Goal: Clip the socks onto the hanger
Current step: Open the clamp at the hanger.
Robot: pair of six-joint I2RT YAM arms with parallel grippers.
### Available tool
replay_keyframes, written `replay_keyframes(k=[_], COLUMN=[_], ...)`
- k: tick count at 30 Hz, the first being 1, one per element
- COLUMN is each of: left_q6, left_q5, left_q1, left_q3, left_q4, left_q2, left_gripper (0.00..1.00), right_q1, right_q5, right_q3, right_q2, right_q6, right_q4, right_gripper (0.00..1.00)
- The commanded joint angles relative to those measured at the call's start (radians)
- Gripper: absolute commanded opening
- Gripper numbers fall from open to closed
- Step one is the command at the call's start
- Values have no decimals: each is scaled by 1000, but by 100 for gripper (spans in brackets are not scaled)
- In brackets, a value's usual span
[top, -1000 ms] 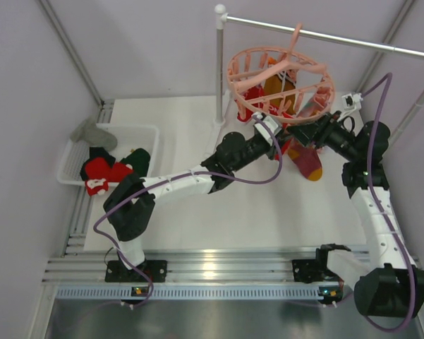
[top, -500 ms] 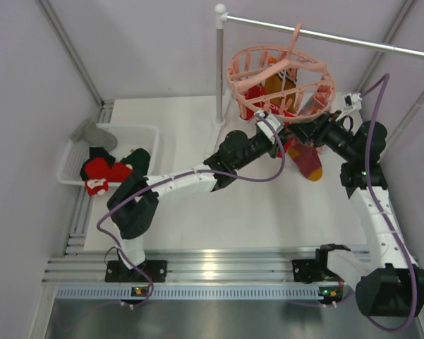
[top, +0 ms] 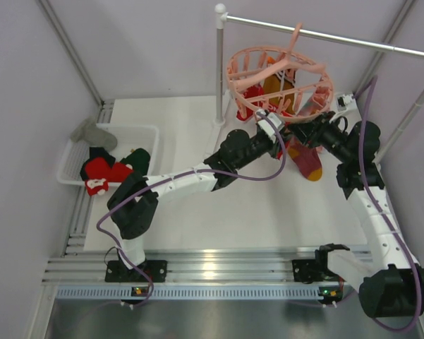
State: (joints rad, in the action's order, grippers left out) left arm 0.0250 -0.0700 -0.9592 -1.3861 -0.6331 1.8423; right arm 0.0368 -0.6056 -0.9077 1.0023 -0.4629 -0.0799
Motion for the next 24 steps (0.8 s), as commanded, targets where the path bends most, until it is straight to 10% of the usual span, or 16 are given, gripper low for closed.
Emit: replay_keyframes(k=[1, 8, 16, 24], left_q6=[-8, 19, -55, -56], left_q5=[-37, -54, -266, -571], left_q1=[-30, -27, 63, 543], left_q3=[-31, 56, 76, 19], left_q4=[1, 50, 478, 1016], left_q2=[-3, -115, -411, -575], left_gripper=[0, 41, 60, 67], right_q1=[20, 20, 6, -17], right_q5=[17, 10, 15, 27], right_q3=[-20, -19, -33, -28], right_q2=[-25, -27, -16, -1], right_q6=[-2, -49, -46, -14], right_q4=[-44, -63, -43, -3], right_gripper=[15, 0, 0, 0])
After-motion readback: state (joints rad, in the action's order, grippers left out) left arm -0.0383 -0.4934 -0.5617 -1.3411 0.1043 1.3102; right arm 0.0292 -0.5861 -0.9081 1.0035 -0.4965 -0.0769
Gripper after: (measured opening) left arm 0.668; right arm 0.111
